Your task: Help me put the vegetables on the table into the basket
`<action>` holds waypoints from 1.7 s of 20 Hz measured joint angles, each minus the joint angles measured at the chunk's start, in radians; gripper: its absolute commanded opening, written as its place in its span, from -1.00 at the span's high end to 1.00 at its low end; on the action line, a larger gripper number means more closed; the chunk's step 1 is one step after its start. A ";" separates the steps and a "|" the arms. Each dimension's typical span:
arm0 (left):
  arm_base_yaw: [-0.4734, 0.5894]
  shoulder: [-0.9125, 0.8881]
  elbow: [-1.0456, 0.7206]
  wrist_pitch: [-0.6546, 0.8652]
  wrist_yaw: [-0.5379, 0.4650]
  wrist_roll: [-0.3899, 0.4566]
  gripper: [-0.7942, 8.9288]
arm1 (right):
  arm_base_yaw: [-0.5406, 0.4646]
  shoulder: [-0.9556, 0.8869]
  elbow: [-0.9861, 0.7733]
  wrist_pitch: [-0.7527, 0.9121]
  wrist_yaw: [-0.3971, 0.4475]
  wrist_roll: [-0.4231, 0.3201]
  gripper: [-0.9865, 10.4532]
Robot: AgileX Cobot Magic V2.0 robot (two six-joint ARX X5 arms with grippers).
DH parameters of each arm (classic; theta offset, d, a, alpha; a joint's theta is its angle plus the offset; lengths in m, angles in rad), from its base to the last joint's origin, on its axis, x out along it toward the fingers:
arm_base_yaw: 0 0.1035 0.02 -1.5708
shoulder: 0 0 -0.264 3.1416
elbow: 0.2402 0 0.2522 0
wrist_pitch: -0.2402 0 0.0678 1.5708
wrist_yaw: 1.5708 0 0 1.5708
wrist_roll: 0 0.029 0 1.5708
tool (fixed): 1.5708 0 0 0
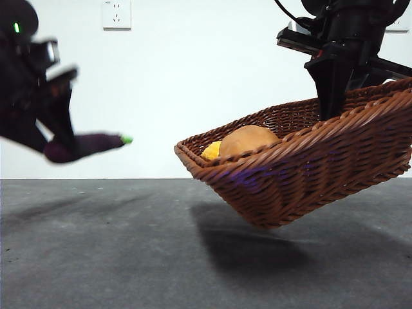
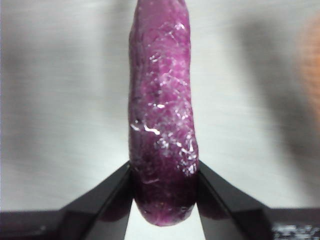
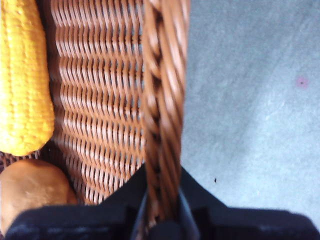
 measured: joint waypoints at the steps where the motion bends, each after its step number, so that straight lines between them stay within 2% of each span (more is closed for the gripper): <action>1: -0.019 -0.033 0.000 -0.031 0.027 -0.011 0.85 | 0.000 0.000 0.000 0.004 0.000 0.000 0.85; 5: -0.145 -0.114 0.000 -0.087 0.039 -0.029 0.85 | 0.000 0.000 0.000 0.017 -0.005 0.000 0.85; 9: -0.301 -0.119 0.000 -0.042 0.037 -0.089 0.85 | 0.001 0.000 0.000 0.017 -0.042 0.000 0.85; 13: -0.427 -0.118 0.000 0.026 0.009 -0.233 0.85 | 0.001 0.000 0.000 0.017 -0.047 0.000 0.84; 19: -0.509 -0.110 0.000 0.105 0.027 -0.434 0.80 | 0.002 0.000 0.000 0.019 -0.049 0.000 0.84; 21: -0.523 -0.110 0.000 0.165 0.044 -0.502 0.45 | 0.002 0.000 0.000 0.020 -0.049 0.000 0.85; 22: -0.527 -0.110 0.000 0.185 0.041 -0.534 0.34 | 0.002 0.000 0.000 0.021 -0.049 0.000 0.84; 25: -0.528 -0.110 0.000 0.209 0.032 -0.594 0.29 | 0.002 0.000 0.000 0.021 -0.090 -0.001 0.85; 26: -0.528 -0.110 0.000 0.230 0.031 -0.610 0.03 | 0.002 0.000 0.000 0.022 -0.114 -0.004 0.84; 27: -0.528 -0.110 0.000 0.246 0.031 -0.624 -0.37 | 0.003 0.000 0.000 0.024 -0.126 -0.005 0.84; 28: -0.528 -0.110 0.000 0.253 0.031 -0.631 -0.57 | 0.007 0.000 0.000 0.024 -0.127 -0.005 0.85; 32: -0.528 -0.110 0.000 0.279 0.024 -0.648 -0.59 | 0.021 0.000 0.000 0.024 -0.127 -0.011 0.85; 34: -0.528 -0.109 0.000 0.301 -0.023 -0.650 -0.59 | 0.024 0.000 0.000 0.023 -0.128 -0.012 0.85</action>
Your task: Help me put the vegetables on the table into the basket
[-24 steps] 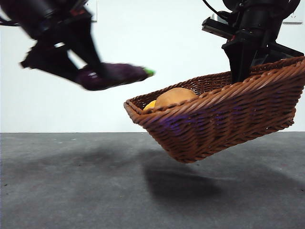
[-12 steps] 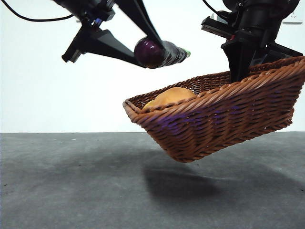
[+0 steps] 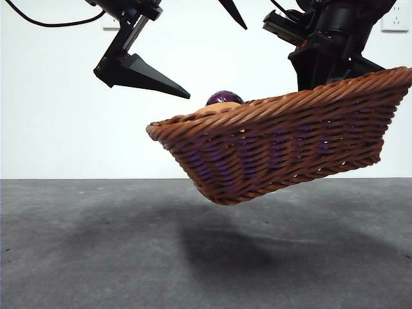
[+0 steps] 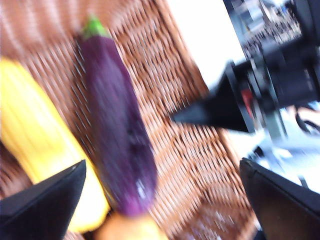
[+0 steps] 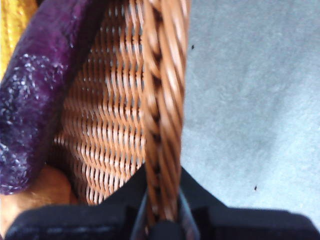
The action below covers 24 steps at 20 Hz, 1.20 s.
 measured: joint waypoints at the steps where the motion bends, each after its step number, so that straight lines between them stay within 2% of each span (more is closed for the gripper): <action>1: 0.000 0.000 0.000 0.005 -0.005 0.002 -0.59 | 0.000 0.000 0.000 0.000 0.001 0.000 0.85; 4: 0.000 -0.049 0.000 -0.025 -0.005 0.092 -0.55 | -0.019 0.000 0.000 0.007 0.000 0.000 0.85; 5: 0.000 -0.090 0.000 -0.058 -0.005 0.136 -0.21 | -0.035 0.000 0.000 0.021 -0.001 0.000 0.85; 6: 0.000 -0.136 0.000 -0.107 -0.005 0.188 0.39 | -0.061 0.000 0.000 0.041 -0.009 -0.004 0.85; 7: 0.000 -0.183 0.000 -0.184 -0.005 0.246 0.89 | -0.094 0.000 0.000 0.058 -0.026 -0.008 0.85; 10: 0.000 -0.327 0.000 -0.455 -0.010 0.404 0.85 | -0.206 0.000 0.000 0.053 -0.061 -0.055 0.85; 12: 0.000 -0.420 0.000 -0.592 -0.010 0.450 0.85 | -0.276 0.008 0.000 0.054 -0.068 -0.087 0.85; 15: -0.025 -0.536 0.000 -0.760 -0.011 0.459 0.85 | -0.359 0.097 0.000 0.097 -0.163 -0.112 0.85; 18: -0.031 -0.640 0.000 -0.812 -0.021 0.458 0.85 | -0.421 0.251 0.050 0.147 -0.288 -0.124 0.85; 21: -0.031 -0.704 0.000 -0.875 -0.057 0.453 0.85 | -0.438 0.376 0.133 0.162 -0.286 -0.137 0.85; 24: -0.031 -0.709 0.000 -0.979 -0.127 0.446 0.85 | -0.435 0.435 0.144 0.219 -0.224 -0.158 0.85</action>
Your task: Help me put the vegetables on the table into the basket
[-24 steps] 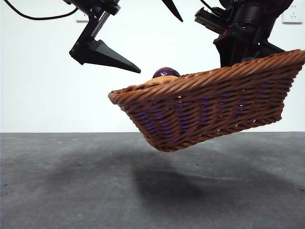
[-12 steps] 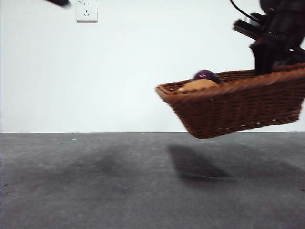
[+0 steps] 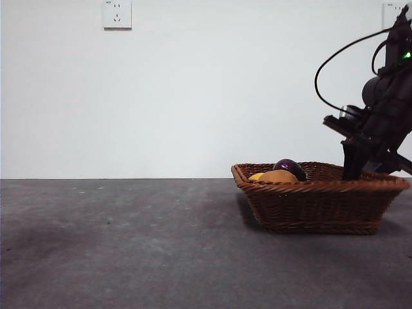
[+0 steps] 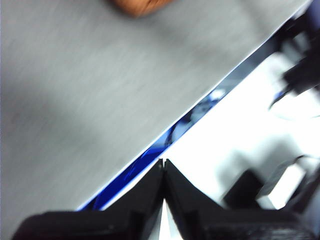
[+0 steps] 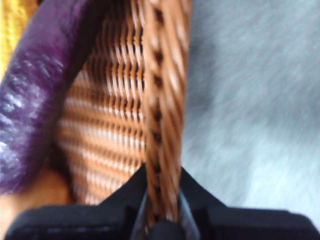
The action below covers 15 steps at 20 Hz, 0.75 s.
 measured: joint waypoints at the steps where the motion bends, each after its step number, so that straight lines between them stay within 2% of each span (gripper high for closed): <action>1: 0.000 0.000 0.000 -0.038 -0.028 0.000 0.85 | 0.000 0.005 0.000 0.010 -0.001 -0.003 0.85; 3: 0.000 -0.003 0.000 -0.053 -0.072 0.000 0.85 | -0.003 0.005 0.002 0.019 0.006 -0.023 0.85; 6: 0.000 -0.004 0.000 -0.053 -0.085 0.000 0.85 | -0.019 0.006 0.002 0.026 0.026 -0.045 0.84; 7: 0.000 -0.004 0.000 -0.053 -0.085 0.000 0.85 | -0.023 0.006 0.003 0.031 0.027 -0.045 0.73; 8: 0.000 -0.004 0.000 -0.052 -0.085 0.000 0.85 | -0.025 0.006 0.003 0.047 0.030 -0.056 0.22; 9: 0.000 -0.004 0.000 -0.052 -0.085 0.000 0.85 | -0.026 0.006 0.005 0.079 0.045 -0.064 -0.20; 10: 0.000 -0.004 0.000 -0.052 -0.085 0.000 0.85 | -0.026 0.006 0.010 0.078 0.050 -0.071 -0.37; 13: 0.000 -0.003 0.000 -0.052 -0.099 0.000 0.85 | -0.026 0.004 0.013 0.069 0.066 -0.060 -0.38; 15: 0.000 -0.003 0.000 -0.052 -0.162 0.003 0.84 | -0.026 -0.046 0.015 0.040 0.076 -0.043 -0.36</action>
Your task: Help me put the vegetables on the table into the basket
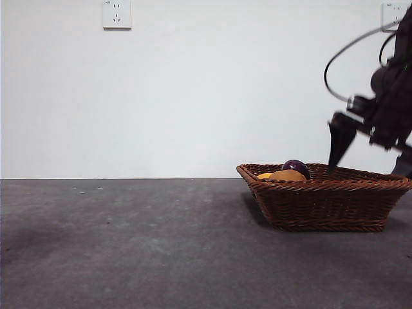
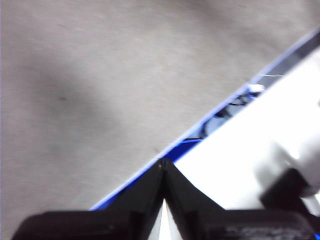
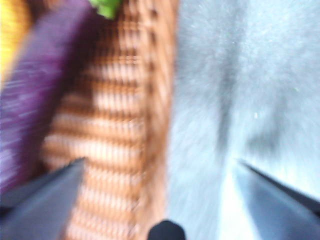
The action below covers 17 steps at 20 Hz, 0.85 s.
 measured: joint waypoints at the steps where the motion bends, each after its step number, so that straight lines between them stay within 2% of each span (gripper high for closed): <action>1: 0.000 0.000 0.000 0.000 -0.048 0.005 0.84 | 0.000 -0.067 0.000 -0.009 0.002 0.003 -0.21; 3: 0.000 0.000 0.000 0.000 -0.164 0.008 0.84 | 0.000 -0.262 0.014 -0.067 0.008 0.003 0.13; 5: 0.000 0.000 0.000 0.033 -0.187 0.008 0.84 | 0.000 -0.449 0.018 -0.188 0.018 -0.028 0.69; 6: 0.000 0.000 0.000 0.070 -0.187 0.008 0.84 | 0.000 -0.531 0.018 -0.235 0.022 -0.040 0.85; 10: 0.000 0.009 0.000 0.230 -0.172 0.008 0.85 | 0.000 -0.845 0.018 -0.365 0.029 -0.054 0.84; 13: 0.000 0.025 0.000 0.278 -0.172 0.009 0.85 | 0.000 -1.021 0.018 -0.469 0.029 -0.055 0.84; 17: 0.000 0.030 0.000 0.307 -0.140 0.039 0.85 | 0.000 -1.199 0.017 -0.484 0.052 -0.050 0.84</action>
